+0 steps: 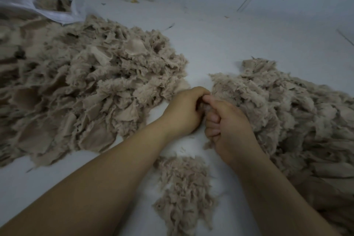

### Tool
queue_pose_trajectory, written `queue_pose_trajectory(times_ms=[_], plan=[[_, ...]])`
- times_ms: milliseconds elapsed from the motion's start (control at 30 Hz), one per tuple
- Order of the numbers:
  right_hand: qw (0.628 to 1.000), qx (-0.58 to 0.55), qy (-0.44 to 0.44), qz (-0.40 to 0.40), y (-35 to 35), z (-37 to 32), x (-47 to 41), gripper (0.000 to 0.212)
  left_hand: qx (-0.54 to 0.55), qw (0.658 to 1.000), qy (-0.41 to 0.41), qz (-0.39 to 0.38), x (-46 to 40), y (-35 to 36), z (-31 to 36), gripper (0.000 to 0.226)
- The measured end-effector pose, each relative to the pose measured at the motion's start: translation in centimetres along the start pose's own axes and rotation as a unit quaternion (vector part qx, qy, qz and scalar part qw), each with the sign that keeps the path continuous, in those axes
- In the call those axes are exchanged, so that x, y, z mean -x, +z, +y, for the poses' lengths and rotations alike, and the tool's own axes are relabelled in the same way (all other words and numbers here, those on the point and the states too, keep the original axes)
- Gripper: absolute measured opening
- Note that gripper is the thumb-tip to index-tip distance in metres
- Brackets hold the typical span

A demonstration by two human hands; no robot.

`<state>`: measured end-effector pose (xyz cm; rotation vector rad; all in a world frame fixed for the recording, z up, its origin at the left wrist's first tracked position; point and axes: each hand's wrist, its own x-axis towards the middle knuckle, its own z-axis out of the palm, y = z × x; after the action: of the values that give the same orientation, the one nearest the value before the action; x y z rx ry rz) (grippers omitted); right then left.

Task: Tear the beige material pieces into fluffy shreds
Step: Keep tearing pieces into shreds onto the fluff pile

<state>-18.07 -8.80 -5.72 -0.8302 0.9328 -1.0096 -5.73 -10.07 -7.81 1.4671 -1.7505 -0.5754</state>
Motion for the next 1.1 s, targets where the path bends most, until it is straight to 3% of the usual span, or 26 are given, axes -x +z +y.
queue_pose_trajectory(times_ms=[133, 233, 300, 367, 533, 667, 833, 967, 1100], plan=[[1.0, -0.019, 0.013, -0.002, -0.4, 0.2, -0.5, 0.02, 0.04, 0.998, -0.03, 0.042, -0.2, -0.2, 0.1, 0.018], [0.999, -0.011, 0.032, 0.003, -0.5, 0.2, -0.8, 0.023, 0.227, 0.968, -0.074, 0.076, 0.2, -1.3, 0.5, 0.017], [0.999, 0.007, 0.041, -0.01, -0.4, 0.1, -0.9, 0.015, 0.361, 0.929, -0.068, 0.045, 0.9, -2.1, 0.3, 0.018], [0.998, 0.03, 0.045, -0.021, -0.3, 0.1, -0.8, 0.012, 0.415, 0.909, -0.049, 0.006, 1.5, -2.4, 0.1, 0.029], [0.995, 0.094, 0.023, -0.003, -0.1, 0.4, -0.6, 0.03, 0.384, 0.921, -0.059, 0.027, 1.3, -2.4, -0.1, 0.033], [0.996, 0.088, -0.01, 0.003, -0.2, 0.5, -0.5, 0.025, 0.405, 0.907, -0.112, 0.021, 1.3, -2.6, 0.0, 0.014], [0.991, 0.133, -0.016, 0.015, -0.1, 0.7, -0.1, 0.022, 0.389, 0.909, -0.148, -0.014, 1.3, -2.5, 0.2, 0.008], [0.989, 0.145, -0.037, 0.012, -0.1, 0.9, 0.3, 0.023, 0.393, 0.908, -0.142, 0.037, 1.6, -1.8, 0.8, 0.006], [0.99, 0.132, -0.054, 0.008, -0.5, 1.1, 0.9, 0.045, 0.411, 0.899, -0.134, 0.07, 2.0, -0.7, 1.5, 0.006]])
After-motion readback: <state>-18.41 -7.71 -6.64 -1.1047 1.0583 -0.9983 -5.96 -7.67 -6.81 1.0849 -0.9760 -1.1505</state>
